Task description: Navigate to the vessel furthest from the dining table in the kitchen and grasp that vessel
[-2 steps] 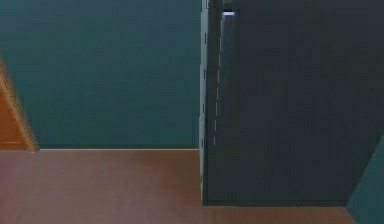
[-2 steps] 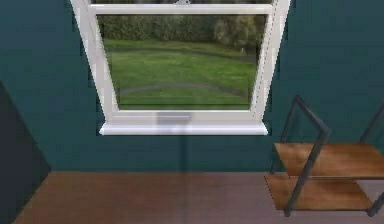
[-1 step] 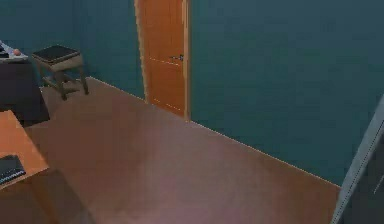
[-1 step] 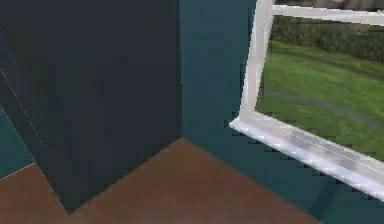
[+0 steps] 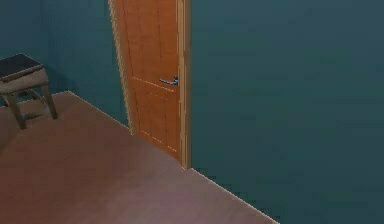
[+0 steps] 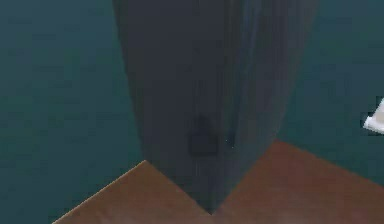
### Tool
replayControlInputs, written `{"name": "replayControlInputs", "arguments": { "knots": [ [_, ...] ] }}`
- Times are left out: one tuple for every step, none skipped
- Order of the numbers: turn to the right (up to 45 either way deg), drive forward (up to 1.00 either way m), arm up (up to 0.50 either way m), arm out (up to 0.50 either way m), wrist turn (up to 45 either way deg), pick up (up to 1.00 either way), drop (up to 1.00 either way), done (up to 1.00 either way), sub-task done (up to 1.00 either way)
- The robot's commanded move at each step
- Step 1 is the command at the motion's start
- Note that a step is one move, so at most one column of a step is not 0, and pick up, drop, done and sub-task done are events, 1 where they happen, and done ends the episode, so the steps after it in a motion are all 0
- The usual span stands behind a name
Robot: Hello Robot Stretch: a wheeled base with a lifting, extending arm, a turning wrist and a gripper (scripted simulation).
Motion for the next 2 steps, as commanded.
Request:
{"name": "replayControlInputs", "arguments": {
  "knots": [
    [-18.0, 0.00, 0.00, 0.00, 0.0, 0.00, 0.00, 0.00, 0.00],
    [0.0, 0.10, 0.00, 0.00, 0.0, 0.00, 0.00, 0.00, 0.00]
  ]
}}
